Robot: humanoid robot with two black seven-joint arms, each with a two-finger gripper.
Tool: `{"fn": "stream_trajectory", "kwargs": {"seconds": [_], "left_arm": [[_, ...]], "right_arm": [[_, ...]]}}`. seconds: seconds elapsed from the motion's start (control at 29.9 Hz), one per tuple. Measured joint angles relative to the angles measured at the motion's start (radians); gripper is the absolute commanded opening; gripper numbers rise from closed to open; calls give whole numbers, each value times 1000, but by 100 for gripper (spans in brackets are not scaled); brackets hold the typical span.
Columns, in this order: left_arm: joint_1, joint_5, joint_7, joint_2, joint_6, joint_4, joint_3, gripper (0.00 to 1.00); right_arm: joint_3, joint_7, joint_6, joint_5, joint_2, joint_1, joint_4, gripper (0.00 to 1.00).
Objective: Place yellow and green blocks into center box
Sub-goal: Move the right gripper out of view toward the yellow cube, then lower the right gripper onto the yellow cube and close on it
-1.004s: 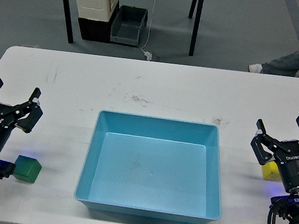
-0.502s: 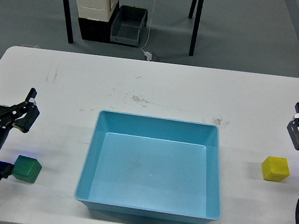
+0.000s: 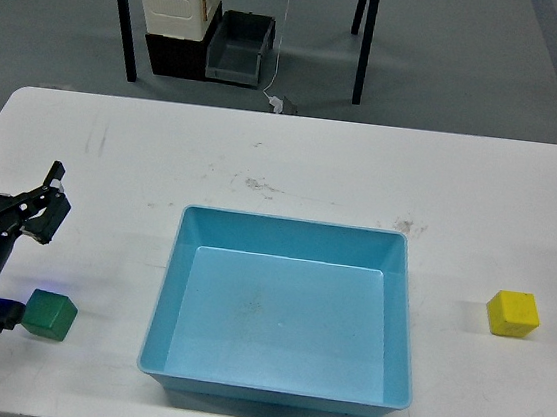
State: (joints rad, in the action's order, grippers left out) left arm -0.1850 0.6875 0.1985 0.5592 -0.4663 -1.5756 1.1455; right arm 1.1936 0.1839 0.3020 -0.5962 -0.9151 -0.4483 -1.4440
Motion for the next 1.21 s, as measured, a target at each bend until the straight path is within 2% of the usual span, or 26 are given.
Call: {"fn": "stream_trajectory", "kwargs": {"seconds": [0.13, 0.27, 0.37, 0.5, 0.64, 0.8, 1.04, 1.21], "left_arm": [[2, 1, 16, -12, 0, 14, 0, 100], [2, 1, 26, -20, -6, 30, -1, 100], [0, 1, 27, -21, -10, 44, -1, 100], [0, 1, 27, -22, -11, 55, -1, 100], [4, 0, 27, -22, -11, 60, 0, 100], [6, 0, 27, -22, -11, 76, 0, 100], [6, 0, 27, -32, -12, 88, 1, 100], [6, 1, 27, -42, -12, 98, 2, 100]], "right_arm": [[-237, -11, 29, -141, -141, -120, -50, 100], [-437, -49, 48, -327, -229, -169, -81, 100], [-568, -74, 84, -409, -271, -179, -100, 100], [-669, -81, 104, -472, -288, -181, -107, 100], [-720, -73, 106, -549, -277, -171, -104, 100], [-766, -59, 106, -647, -197, -178, -94, 100], [-778, 20, 106, -684, -83, -183, -37, 100], [-778, 32, 106, -689, -26, -185, 3, 100]]}}
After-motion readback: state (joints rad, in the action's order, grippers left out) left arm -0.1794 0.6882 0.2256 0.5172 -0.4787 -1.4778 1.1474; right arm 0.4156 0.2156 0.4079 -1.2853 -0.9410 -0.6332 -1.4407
